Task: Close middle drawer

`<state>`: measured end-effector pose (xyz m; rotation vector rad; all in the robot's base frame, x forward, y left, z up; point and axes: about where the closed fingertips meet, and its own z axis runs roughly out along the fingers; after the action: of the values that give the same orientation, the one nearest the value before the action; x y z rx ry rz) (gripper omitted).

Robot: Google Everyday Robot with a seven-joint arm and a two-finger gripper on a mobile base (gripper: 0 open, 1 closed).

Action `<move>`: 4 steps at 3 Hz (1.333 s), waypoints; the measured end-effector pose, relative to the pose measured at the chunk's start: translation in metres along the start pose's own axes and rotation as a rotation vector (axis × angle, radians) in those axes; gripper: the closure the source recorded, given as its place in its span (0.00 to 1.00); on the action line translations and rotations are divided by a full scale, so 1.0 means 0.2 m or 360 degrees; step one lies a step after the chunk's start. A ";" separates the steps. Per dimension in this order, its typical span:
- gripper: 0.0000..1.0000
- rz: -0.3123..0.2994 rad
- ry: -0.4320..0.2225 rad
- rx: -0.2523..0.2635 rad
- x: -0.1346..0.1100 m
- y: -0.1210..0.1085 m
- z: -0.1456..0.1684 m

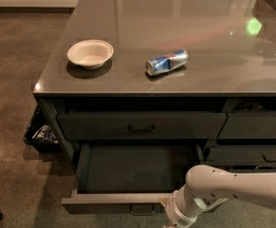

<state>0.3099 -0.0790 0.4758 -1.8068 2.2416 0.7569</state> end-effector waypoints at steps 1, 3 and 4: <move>0.00 0.0000 0.0000 0.0000 0.00 0.00 0.00; 0.00 0.0101 -0.0064 -0.0046 0.08 0.10 0.11; 0.00 0.0119 -0.0073 -0.0042 0.14 0.10 0.19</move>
Offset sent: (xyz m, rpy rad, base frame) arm -0.0303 0.0038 -0.0442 0.0837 0.0957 -0.0633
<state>0.2766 -0.0828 0.4370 -1.7079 2.2914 0.8363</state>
